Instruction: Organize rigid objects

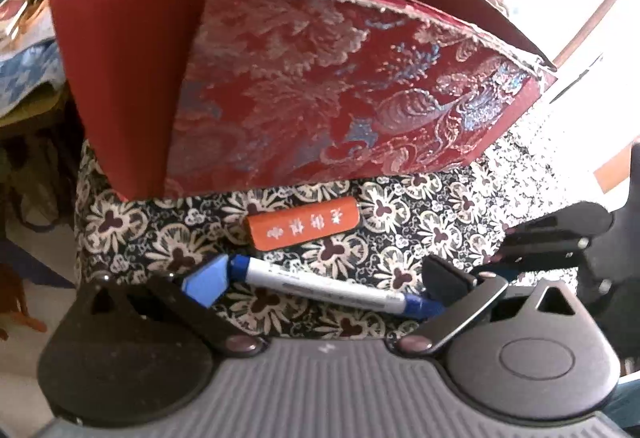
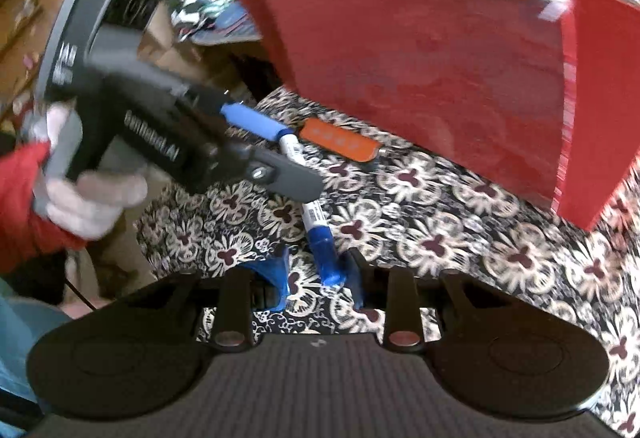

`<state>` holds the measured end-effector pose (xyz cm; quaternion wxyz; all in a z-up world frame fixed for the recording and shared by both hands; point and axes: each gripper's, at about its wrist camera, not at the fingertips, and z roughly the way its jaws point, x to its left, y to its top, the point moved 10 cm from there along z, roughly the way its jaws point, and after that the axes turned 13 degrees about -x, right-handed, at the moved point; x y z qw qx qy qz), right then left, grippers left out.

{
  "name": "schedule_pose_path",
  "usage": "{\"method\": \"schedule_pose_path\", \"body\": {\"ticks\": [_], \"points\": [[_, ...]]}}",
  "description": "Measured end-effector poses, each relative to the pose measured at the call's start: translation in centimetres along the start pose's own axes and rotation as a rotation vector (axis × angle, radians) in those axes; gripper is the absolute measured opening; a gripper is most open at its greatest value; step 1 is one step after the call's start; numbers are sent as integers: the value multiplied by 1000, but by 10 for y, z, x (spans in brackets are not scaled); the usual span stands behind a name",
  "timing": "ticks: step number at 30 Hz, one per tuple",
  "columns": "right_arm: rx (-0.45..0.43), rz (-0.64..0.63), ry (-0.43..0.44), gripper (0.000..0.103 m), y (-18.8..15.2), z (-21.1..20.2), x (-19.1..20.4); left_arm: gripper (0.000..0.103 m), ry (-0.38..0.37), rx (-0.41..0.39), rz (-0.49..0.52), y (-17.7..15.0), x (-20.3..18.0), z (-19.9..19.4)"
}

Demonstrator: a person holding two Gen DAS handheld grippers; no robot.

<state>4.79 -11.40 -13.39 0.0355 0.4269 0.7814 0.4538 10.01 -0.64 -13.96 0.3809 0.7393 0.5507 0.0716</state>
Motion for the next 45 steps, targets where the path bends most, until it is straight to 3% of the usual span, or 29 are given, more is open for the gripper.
{"method": "schedule_pose_path", "body": {"ticks": [4, 10, 16, 23, 24, 25, 26, 27, 30, 32, 35, 42, 43, 45], "points": [[-44, -107, -48, 11, 2, 8, 7, 102, 15, 3, -65, -1, 2, 0], [-52, -278, -97, 0, -1, 15, 18, 102, 35, 4, -185, -4, 1, -9], [-69, -255, -122, 0, -2, 9, 14, 102, 33, 17, -230, -11, -3, -16], [-92, -244, -90, 0, -8, 1, 20, 100, 24, 13, -245, -5, -19, -4], [-99, -239, -89, 0, -8, -1, 21, 98, 33, 14, -235, -4, -21, -2], [-106, -234, -92, 0, -7, -2, 22, 85, 32, 15, -227, -4, -25, -1], [-112, -227, -98, 0, -7, -3, 22, 63, 41, 17, -214, -4, -28, -1], [-118, -215, -104, 0, -7, -6, 19, 54, 45, 24, -207, -5, -29, 0], [-131, -170, -108, 0, -6, -13, 11, 45, 43, 22, -231, -5, -30, -3], [-138, -165, -110, 0, -6, -16, 9, 30, 40, 23, -259, -5, -30, -3], [-153, -150, -111, 0, -7, -21, 8, 19, 46, 22, -285, -7, -33, -2], [-181, -103, -95, 0, -5, -34, 3, 16, 30, -17, -338, -4, -44, -8], [-186, -100, -93, 0, -3, -37, 3, 16, -45, -85, -341, 4, -53, -9], [-199, -90, -86, 0, 1, -46, 3, 15, -53, -105, -341, 9, -59, -18]]}}
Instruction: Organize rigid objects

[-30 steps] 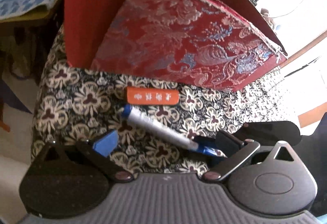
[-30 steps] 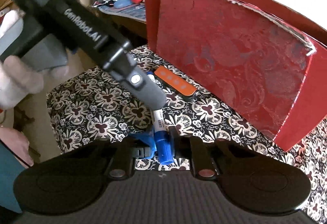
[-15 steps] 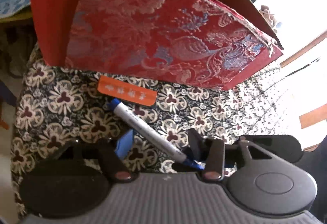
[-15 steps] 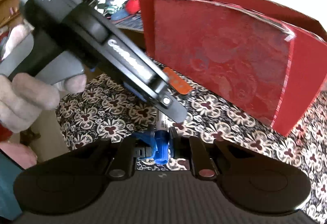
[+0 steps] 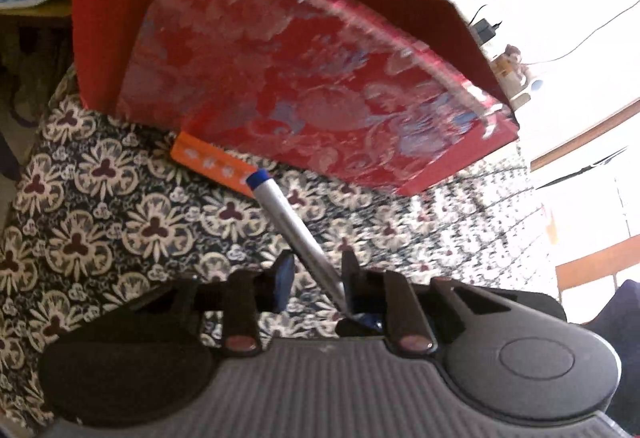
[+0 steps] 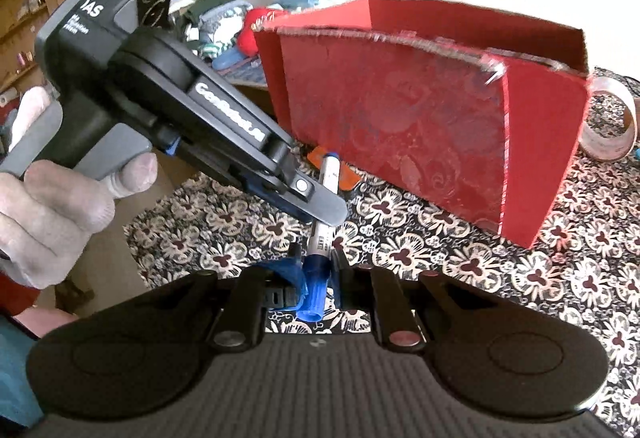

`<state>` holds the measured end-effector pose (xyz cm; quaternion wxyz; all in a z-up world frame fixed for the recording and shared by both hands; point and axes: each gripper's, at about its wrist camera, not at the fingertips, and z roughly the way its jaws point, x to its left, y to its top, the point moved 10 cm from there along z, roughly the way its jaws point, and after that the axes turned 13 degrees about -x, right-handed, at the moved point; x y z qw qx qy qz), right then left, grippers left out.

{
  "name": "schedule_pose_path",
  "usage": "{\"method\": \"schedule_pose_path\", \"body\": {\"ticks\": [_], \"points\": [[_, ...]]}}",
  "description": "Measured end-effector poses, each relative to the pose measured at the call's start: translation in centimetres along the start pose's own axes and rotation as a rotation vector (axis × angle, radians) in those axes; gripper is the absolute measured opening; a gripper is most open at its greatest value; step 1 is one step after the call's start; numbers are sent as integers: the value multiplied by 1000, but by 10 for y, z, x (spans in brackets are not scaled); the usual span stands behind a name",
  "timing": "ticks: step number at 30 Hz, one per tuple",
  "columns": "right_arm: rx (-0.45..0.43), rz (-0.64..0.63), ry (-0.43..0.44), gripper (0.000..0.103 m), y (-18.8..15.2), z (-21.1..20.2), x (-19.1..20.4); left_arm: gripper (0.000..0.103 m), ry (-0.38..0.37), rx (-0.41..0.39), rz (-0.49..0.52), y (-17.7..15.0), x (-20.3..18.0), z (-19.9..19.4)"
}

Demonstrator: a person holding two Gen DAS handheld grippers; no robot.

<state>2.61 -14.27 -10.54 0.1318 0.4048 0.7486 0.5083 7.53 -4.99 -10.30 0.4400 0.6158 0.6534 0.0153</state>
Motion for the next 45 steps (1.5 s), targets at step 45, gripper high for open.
{"method": "schedule_pose_path", "body": {"ticks": [45], "points": [[193, 122, 76, 0, 127, 136, -70, 11, 178, -141, 292, 171, 44, 39]]}}
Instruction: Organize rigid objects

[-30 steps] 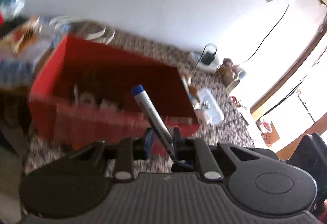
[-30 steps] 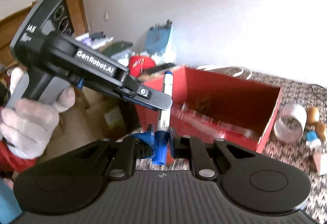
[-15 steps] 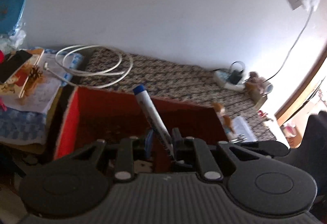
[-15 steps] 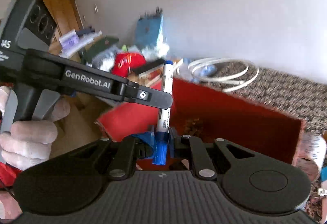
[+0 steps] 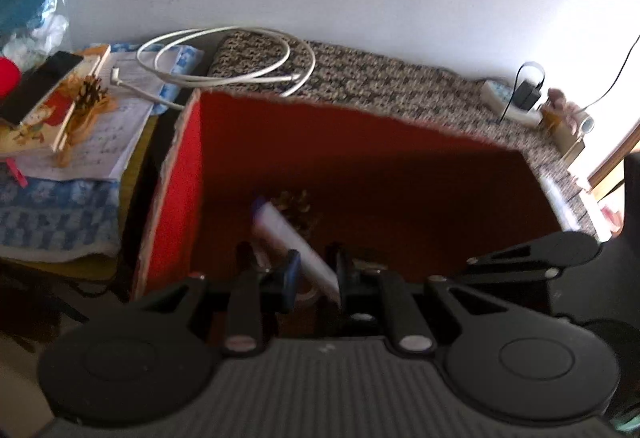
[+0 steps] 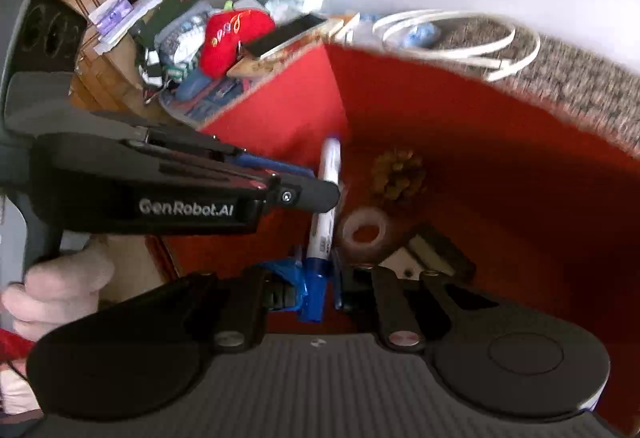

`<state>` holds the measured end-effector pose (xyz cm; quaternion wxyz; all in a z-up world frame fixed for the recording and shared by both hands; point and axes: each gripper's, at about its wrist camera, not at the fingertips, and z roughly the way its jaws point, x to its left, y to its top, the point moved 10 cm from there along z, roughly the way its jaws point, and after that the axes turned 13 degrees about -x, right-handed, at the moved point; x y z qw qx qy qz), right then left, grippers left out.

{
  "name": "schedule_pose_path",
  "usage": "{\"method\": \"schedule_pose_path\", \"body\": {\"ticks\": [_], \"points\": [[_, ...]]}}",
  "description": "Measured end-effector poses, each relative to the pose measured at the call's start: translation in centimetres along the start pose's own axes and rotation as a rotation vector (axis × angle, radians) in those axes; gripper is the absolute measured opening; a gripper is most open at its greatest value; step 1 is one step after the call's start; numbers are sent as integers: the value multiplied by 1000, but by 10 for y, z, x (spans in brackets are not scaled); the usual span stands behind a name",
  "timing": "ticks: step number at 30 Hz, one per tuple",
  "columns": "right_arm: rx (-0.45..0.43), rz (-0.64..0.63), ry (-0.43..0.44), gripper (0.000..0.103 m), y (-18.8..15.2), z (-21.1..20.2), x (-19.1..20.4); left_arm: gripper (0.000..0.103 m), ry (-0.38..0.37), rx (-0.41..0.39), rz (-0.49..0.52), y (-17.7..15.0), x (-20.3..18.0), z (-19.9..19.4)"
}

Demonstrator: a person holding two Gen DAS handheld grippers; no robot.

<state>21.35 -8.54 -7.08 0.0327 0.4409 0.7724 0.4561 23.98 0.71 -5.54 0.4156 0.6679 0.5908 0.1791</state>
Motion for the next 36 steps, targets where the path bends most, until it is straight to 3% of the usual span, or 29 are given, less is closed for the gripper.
{"method": "schedule_pose_path", "body": {"ticks": [5, 11, 21, 30, 36], "points": [[0, 82, 1, 3, 0, -2, -10, 12, 31, 19, 37, -12, 7, 5], [-28, 50, -58, 3, 3, -3, -11, 18, 45, 9, 69, -15, 7, 4], [-88, 134, -130, 3, 7, -6, -26, 28, 59, 3, 85, -16, 4, 2], [-89, 127, -207, 3, 7, -6, -30, 36, 95, -7, 141, -17, 0, -7], [-108, 84, -262, 3, 6, -8, -29, 51, 106, -37, 151, -12, -6, -25]]}}
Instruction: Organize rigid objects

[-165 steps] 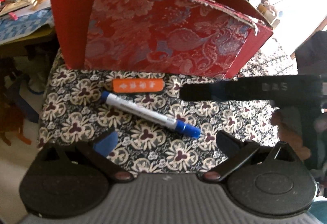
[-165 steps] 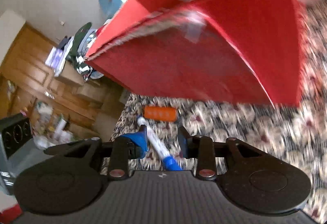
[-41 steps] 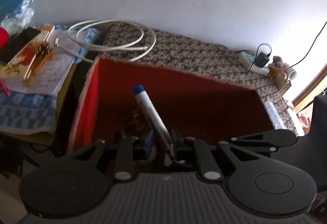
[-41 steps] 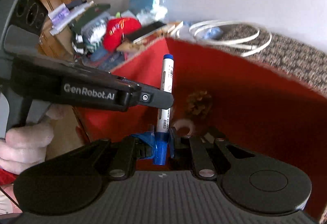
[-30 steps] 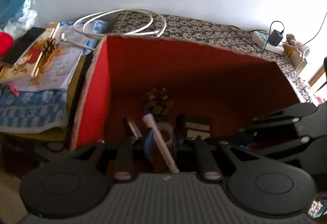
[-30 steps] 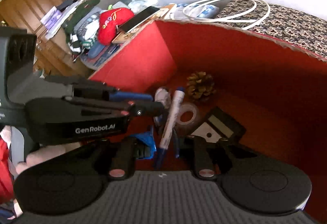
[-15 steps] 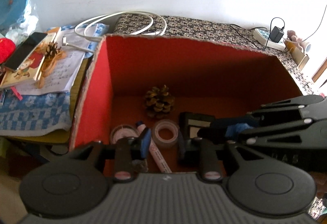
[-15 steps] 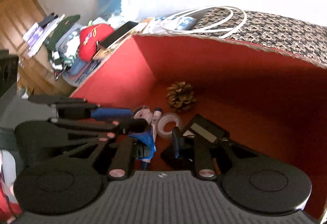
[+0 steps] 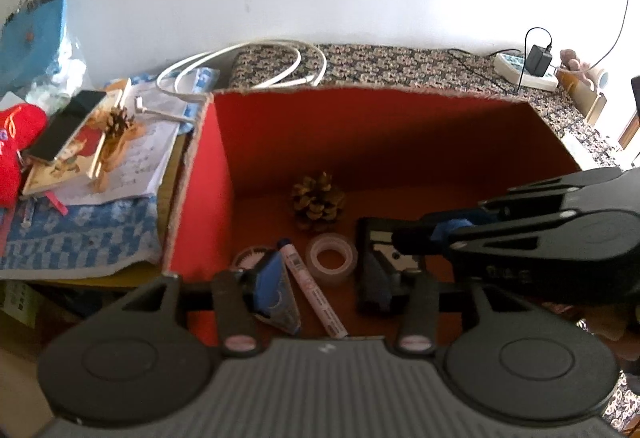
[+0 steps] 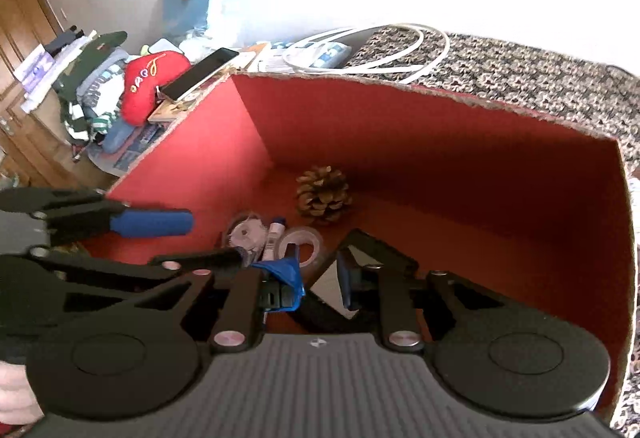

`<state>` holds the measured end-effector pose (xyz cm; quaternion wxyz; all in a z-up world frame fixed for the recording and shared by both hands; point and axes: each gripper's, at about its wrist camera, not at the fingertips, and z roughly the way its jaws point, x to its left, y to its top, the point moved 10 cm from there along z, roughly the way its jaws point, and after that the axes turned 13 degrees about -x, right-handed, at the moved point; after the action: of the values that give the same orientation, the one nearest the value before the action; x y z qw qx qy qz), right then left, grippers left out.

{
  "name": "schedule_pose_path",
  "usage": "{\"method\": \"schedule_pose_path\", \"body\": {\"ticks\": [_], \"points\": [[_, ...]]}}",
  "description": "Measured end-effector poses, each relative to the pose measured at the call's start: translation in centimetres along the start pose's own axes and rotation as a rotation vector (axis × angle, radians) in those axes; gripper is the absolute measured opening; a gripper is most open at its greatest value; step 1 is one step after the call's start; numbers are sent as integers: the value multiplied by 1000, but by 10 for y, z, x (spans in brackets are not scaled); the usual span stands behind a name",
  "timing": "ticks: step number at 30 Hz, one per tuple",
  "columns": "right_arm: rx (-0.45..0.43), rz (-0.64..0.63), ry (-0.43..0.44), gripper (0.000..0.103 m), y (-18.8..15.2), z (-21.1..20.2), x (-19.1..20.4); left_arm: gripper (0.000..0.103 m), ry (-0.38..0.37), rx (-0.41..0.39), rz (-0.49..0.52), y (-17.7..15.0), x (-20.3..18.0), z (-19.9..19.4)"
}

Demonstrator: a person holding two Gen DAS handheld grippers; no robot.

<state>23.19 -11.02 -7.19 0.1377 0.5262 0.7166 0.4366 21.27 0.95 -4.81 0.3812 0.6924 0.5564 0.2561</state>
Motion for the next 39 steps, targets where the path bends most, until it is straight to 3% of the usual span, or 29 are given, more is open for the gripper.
{"method": "schedule_pose_path", "body": {"ticks": [2, 16, 23, 32, 39], "points": [[-4, 6, -6, 3, 0, 0, -1, 60, 22, -13, 3, 2, 1, -6], [-46, 37, -48, 3, 2, -4, -4, 66, 142, -30, -31, 5, 16, -39], [-73, -54, -98, 4, 2, -8, 1, 66, 175, -12, -32, -1, 17, -49], [-99, 36, -151, 6, -2, -20, -3, 67, 208, -37, 7, -1, 11, -68], [-178, 113, -155, 7, 4, -50, 10, 67, 219, -32, -8, -5, 16, -79]]}}
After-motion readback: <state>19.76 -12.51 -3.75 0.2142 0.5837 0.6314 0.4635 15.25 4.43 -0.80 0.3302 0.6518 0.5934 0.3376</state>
